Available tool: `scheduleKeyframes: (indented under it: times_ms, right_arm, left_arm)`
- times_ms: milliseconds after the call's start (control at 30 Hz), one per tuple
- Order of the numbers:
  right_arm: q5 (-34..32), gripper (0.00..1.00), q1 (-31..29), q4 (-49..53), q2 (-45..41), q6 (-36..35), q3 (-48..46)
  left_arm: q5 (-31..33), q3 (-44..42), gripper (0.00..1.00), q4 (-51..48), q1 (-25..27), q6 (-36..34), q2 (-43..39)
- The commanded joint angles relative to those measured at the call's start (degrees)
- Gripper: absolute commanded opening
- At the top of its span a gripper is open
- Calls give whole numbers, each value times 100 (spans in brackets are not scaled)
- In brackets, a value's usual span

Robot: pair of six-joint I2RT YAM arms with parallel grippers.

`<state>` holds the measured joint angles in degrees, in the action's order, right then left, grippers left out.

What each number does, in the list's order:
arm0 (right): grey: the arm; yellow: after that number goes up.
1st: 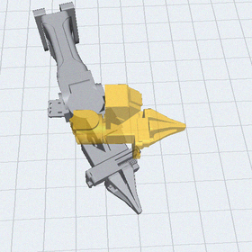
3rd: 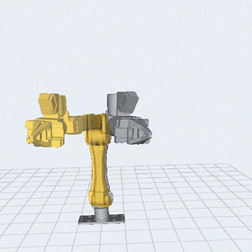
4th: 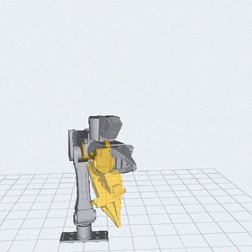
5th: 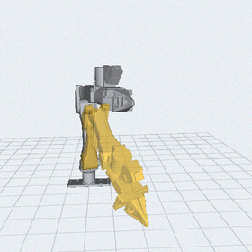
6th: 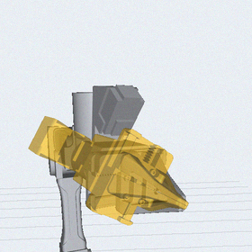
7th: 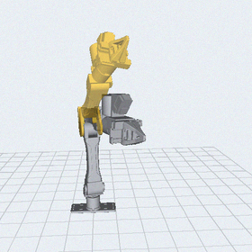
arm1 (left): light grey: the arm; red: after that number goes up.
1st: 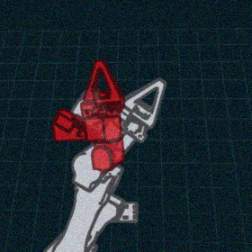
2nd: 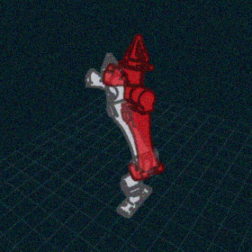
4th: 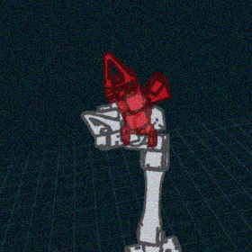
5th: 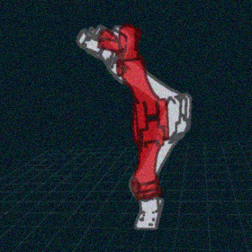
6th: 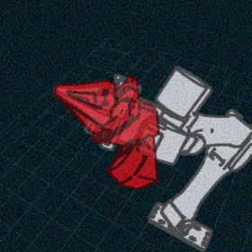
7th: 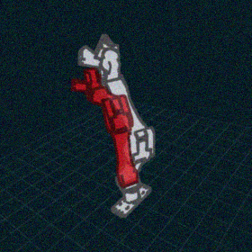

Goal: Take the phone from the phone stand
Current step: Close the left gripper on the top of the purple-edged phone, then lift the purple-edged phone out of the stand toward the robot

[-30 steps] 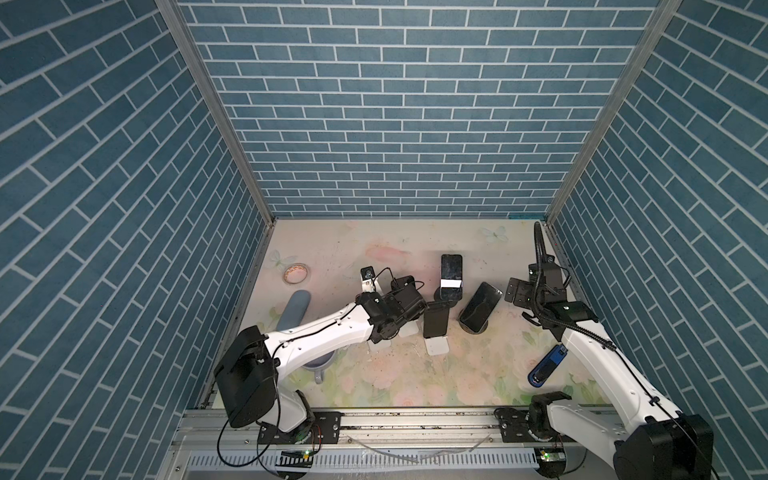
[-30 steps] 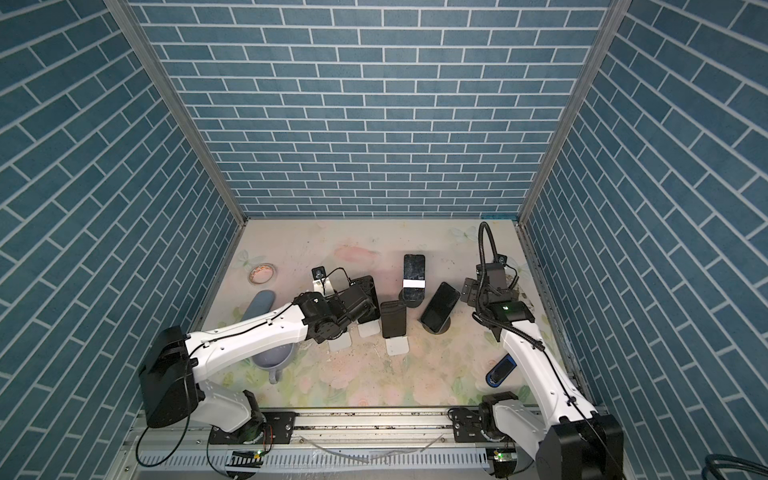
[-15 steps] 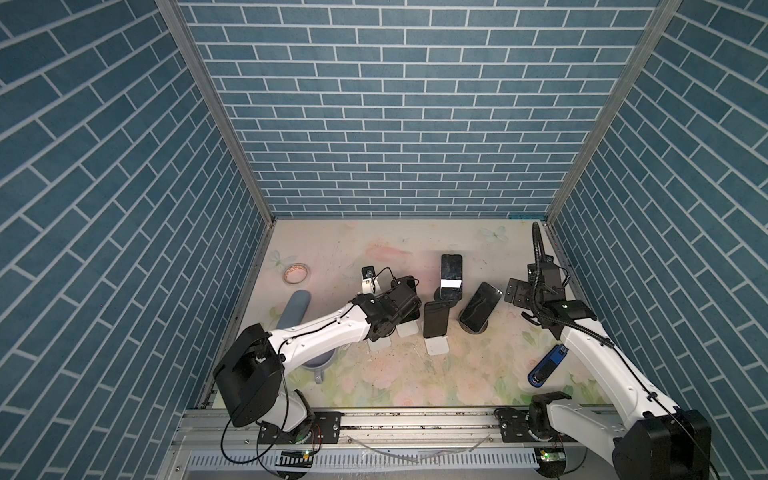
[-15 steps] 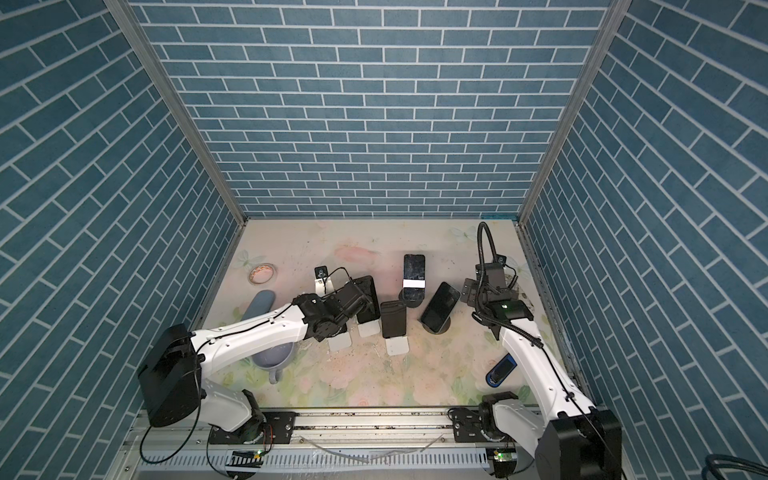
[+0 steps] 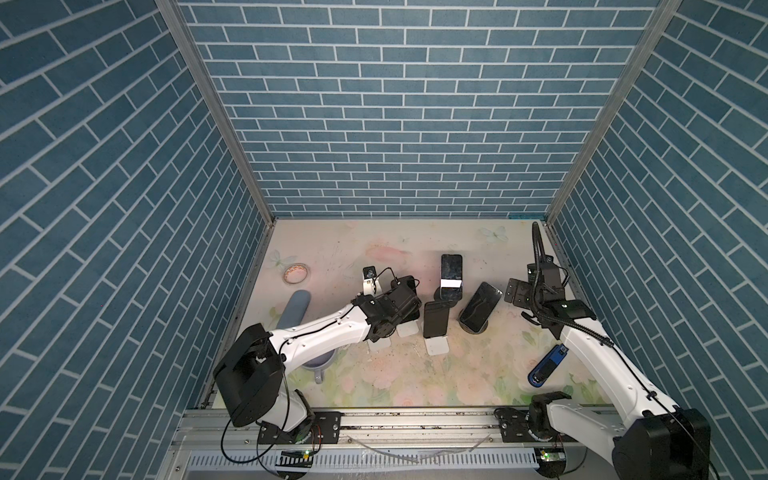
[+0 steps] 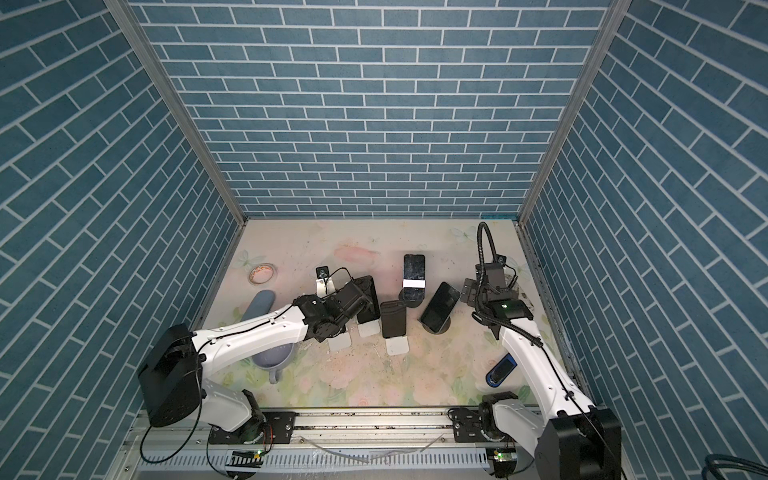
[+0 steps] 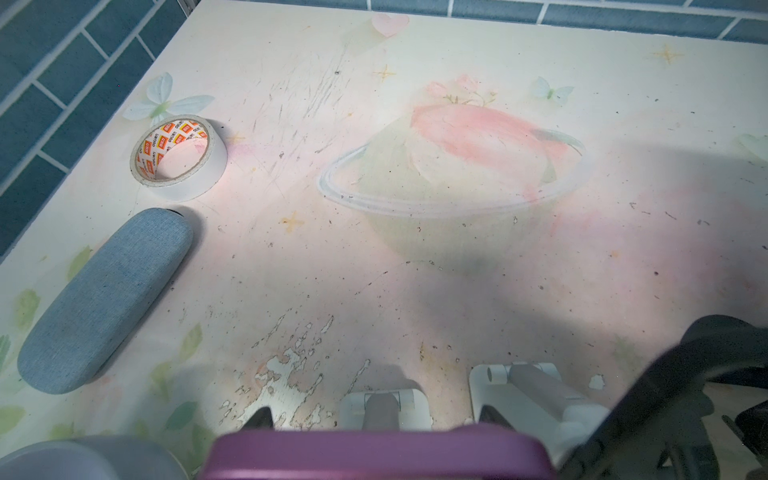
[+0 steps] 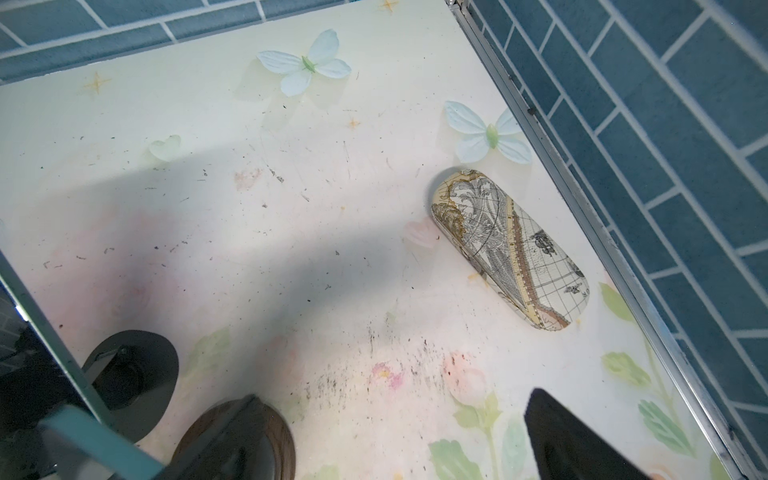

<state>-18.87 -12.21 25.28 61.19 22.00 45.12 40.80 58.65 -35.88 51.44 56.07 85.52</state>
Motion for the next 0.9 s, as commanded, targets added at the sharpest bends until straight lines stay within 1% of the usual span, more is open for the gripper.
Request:
scheduleKeyframes:
  times_ms: [0, 233, 433, 567, 667, 867]
  right_arm:
    - [-84, 99, 17, 76, 16, -134, -32]
    - [-47, 99, 17, 72, 60, -134, -19]
    - [-37, 99, 16, 71, 80, -134, -20]
    - [-46, 99, 17, 73, 128, -139, -4]
    - [-25, 99, 17, 91, 172, -152, 23]
    - [13, 99, 21, 84, 165, -161, 33]
  left_arm:
    - [86, -43, 49, -124, -29, -283, -343]
    - [170, 95, 48, -259, -29, -662, -962]
    - [269, 522, 49, -621, -63, -1315, -1340]
    - [411, 691, 49, -789, -216, -1645, -1578]
    - [209, 644, 49, -714, -584, -1925, -1783]
    - [-763, 447, 48, -367, -1615, -2560, -1953]
